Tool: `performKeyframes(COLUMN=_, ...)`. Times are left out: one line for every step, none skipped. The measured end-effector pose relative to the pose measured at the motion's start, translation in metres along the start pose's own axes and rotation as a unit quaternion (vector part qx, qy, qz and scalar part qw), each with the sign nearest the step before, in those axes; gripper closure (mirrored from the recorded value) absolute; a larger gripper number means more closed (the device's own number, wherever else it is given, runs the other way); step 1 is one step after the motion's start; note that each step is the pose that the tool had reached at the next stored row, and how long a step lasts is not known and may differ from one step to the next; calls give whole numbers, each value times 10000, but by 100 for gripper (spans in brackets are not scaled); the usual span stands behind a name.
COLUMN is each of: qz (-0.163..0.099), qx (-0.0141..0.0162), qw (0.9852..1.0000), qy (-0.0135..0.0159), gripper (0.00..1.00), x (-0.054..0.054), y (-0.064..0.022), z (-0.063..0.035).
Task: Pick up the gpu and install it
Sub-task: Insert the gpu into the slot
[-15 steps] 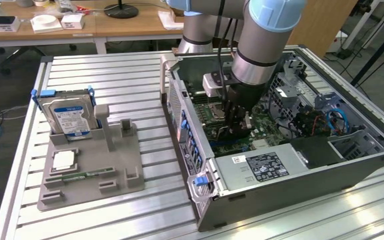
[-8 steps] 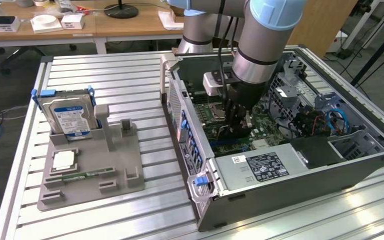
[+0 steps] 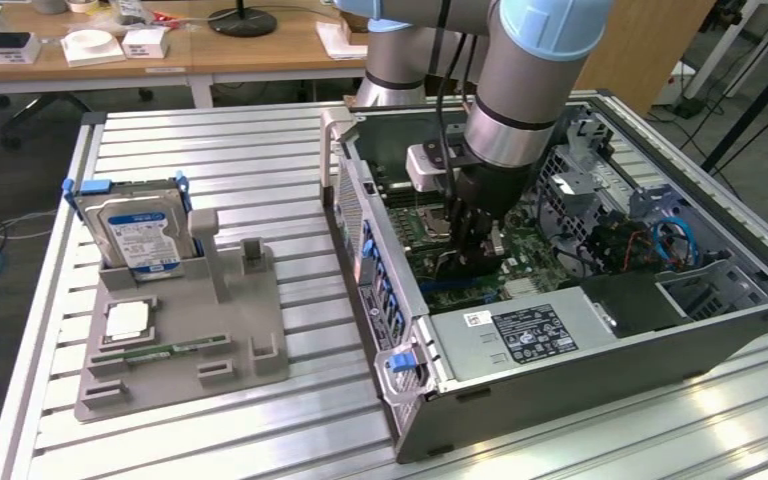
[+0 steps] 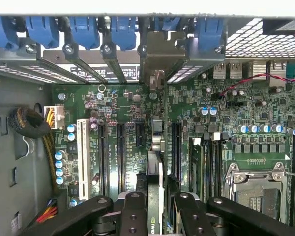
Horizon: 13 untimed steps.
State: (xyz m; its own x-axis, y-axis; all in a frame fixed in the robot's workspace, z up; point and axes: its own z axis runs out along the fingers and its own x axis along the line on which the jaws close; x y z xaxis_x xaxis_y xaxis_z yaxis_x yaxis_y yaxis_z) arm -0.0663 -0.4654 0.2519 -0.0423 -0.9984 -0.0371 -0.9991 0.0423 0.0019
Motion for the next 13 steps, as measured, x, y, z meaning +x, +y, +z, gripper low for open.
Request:
performKeyframes(qz=0, qx=0, qw=10000, qy=0, gripper=74, x=0, y=0, z=0)
performKeyframes(qz=0, qx=0, qw=10000, qy=0, gripper=74, x=0, y=0, z=0)
performKeyframes(qz=0, qx=0, qw=10000, qy=1, gripper=74, x=0, y=0, z=0)
performKeyframes(qz=0, qx=0, qw=10000, qy=1, gripper=74, x=0, y=0, z=1)
performKeyframes(qz=0, qx=0, qw=10000, qy=1, gripper=74, x=0, y=0, z=3)
performKeyframes(qz=0, qx=0, qw=10000, qy=0, gripper=74, x=0, y=0, z=5)
performKeyframes(qz=0, qx=0, qw=10000, qy=-1, gripper=74, x=-1, y=0, z=7)
performKeyframes(qz=0, qx=0, qw=10000, qy=-1, gripper=74, x=-1, y=0, z=11)
performKeyframes(qz=0, qx=0, qw=10000, qy=-2, gripper=74, x=-4, y=0, z=14)
performKeyframes(qz=0, qx=0, qw=10000, qy=-3, gripper=74, x=-6, y=1, z=18)
performKeyframes(qz=-1, qx=0, qw=10000, qy=-6, gripper=74, x=-8, y=0, z=22)
performKeyframes(qz=-1, qx=0, qw=10000, qy=-8, gripper=74, x=-9, y=0, z=28)
performKeyframes(qz=-1, qx=0, qw=10000, qy=-8, gripper=74, x=-9, y=0, z=35)
